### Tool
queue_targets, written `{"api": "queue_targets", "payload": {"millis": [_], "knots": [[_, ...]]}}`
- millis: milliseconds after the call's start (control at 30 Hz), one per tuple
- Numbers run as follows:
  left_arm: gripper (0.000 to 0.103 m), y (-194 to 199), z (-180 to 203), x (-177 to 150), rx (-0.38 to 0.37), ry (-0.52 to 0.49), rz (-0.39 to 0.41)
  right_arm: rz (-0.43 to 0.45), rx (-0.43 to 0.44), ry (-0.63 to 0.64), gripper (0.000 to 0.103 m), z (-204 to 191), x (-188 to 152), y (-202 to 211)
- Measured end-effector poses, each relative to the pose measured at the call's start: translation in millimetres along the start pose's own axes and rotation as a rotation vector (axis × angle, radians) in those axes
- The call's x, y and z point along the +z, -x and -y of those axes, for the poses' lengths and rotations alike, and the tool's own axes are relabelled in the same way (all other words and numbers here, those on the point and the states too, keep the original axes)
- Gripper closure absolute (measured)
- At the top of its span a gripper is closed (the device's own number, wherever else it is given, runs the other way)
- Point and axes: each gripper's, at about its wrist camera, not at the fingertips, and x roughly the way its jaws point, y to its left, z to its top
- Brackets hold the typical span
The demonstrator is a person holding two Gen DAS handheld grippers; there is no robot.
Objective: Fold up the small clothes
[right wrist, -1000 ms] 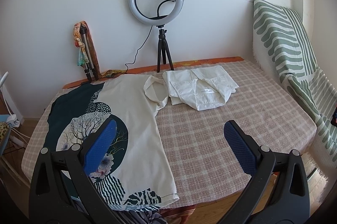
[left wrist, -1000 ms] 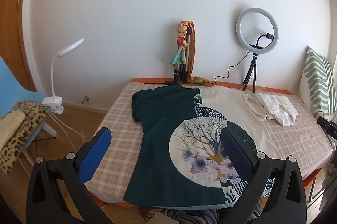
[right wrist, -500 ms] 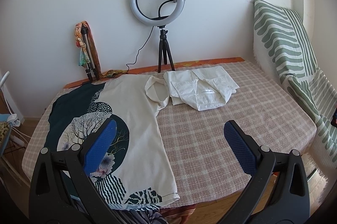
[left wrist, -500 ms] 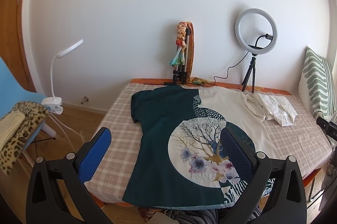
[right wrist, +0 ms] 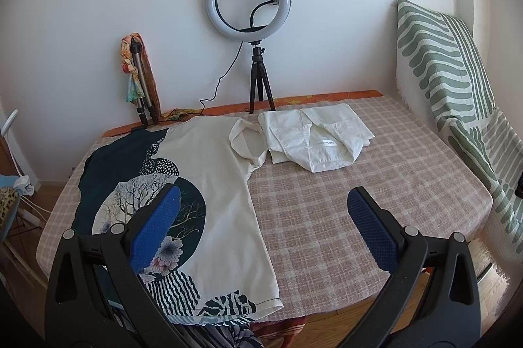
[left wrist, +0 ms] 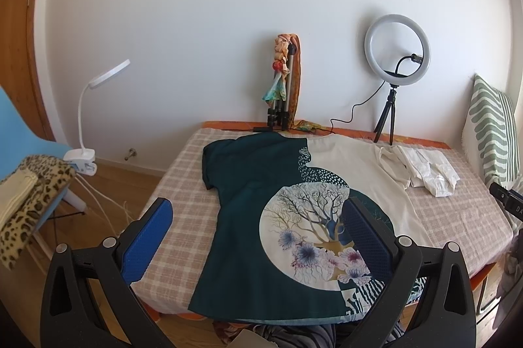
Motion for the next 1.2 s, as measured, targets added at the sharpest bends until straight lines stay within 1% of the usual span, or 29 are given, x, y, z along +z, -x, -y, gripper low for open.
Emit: {"api": "queue_targets", "payload": {"millis": [300,567,767,900,967,1100,1200], "knots": [[0.000,1,-1,0,-0.003,0.003,-0.005,0.001,0.004,0.004,0.000,-6,2,-1],[0.000,-1,-6,-3,0.001,0.007,-0.013,0.001,0.020,0.008,0.000,-10,-2,1],[0.000,0,-9,-8,0.021,0.010,-0.022,-0.004,0.038,0.012,0.000,-14,-6,-1],[0.000,1,-14,-12,0.048,0.015,-0.021,-0.004,0.056,0.019,0.000,-17,-8,-2],[0.000,-2,-19,-16,0.053,0.022,-0.022,0.003,0.070,0.024,0.000,-18,-8,-2],[0.000,-17,-39,-29,0.023,0.069,-0.063,0.005,0.124,0.037,0.000,-25,1,-7],[0.000,-28,-53,-44,0.045,0.082,-0.092,0.007,0.184,0.052,0.000,-35,12,-11]]}}
